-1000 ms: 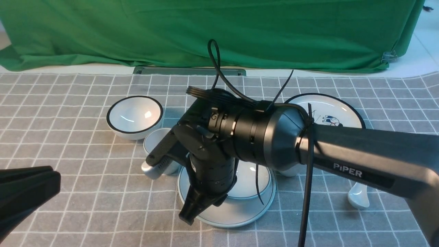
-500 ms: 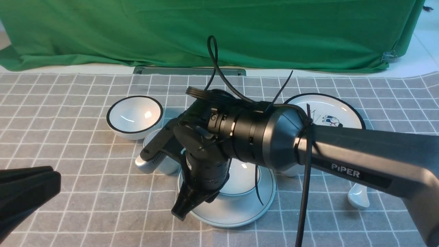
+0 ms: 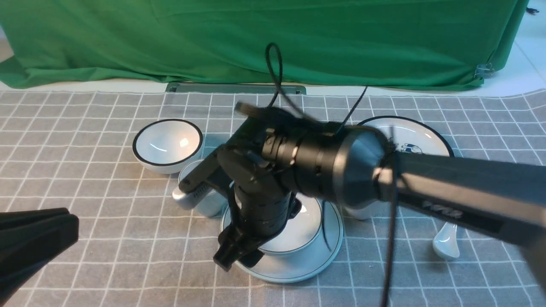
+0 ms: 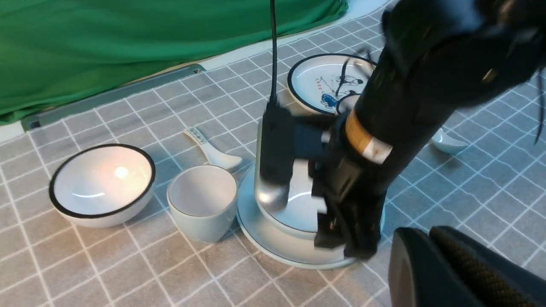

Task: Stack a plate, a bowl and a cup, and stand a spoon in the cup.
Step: Use the right arm to put the blue rice bowl into the blue large plate in the middle, then use the left arm to grab a blue teacup

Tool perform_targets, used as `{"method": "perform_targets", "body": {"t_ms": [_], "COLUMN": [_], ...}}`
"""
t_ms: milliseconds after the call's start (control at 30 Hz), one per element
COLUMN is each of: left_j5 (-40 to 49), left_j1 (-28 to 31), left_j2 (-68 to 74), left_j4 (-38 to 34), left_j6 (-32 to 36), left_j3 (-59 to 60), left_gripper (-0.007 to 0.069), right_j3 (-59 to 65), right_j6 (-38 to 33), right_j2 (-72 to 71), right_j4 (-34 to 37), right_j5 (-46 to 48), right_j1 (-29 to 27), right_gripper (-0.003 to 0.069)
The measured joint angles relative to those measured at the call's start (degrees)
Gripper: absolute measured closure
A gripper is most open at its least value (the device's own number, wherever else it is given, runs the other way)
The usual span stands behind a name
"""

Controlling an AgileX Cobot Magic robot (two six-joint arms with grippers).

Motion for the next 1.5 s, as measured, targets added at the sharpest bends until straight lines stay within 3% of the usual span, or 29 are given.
{"method": "perform_targets", "body": {"t_ms": [67,133,233,300,433,800,900,1100,1200,1367,1500], "left_j5": [1.07,3.92,6.21,8.96,9.53,8.45,9.16,10.5,10.89,11.19,10.95], "left_j1": [0.0,0.0,0.0,0.0,-0.51,-3.43,-3.43,-3.37,-3.37,-3.37,-3.37], "left_j2": [1.83,6.27,10.35,17.31,28.72,56.85,64.23,73.15,76.24,80.05,81.86], "left_j4": [-0.32,-0.37,-0.23,0.13,0.55,7.06,8.73,12.37,13.75,17.41,18.11], "left_j6": [-0.66,-1.07,-1.12,-1.06,0.2,2.99,5.34,6.06,6.2,6.08,5.84], "left_j3": [-0.22,-1.33,-2.9,-5.32,-9.62,-25.83,-31.53,-37.66,-38.3,-38.35,-38.35], "left_gripper": [0.0607,0.0607,0.0607,0.0607,0.0607,0.0584,0.05,0.0253,0.0191,0.0192,0.0291], "right_j3": [-0.05,-0.05,-0.05,2.28,11.07,35.67,38.36,40.75,41.57,42.91,43.19], "right_j6": [-0.22,-0.68,-1.1,-1.54,-0.54,5.18,5.79,6.06,6.6,7.56,8.16], "right_j2": [-3.63,-8.92,-12.55,-18.5,-27.29,-50.96,-54.94,-59.81,-60.54,-60.86,-60.86], "right_j4": [0.0,-0.24,-0.52,-2.3,-4.11,-4.28,-4.28,-4.33,-4.33,-3.88,-3.58], "right_j5": [1.7,5.88,9.2,12.14,12.48,1.36,0.65,0.67,0.73,0.83,0.83], "right_j1": [0.0,0.04,0.04,0.04,0.04,-0.01,-0.01,-0.01,-0.01,-0.01,-0.01], "right_gripper": [0.0175,0.0286,0.0381,0.0515,0.0599,0.0601,0.0594,0.0589,0.0585,0.0573,0.0571]}}
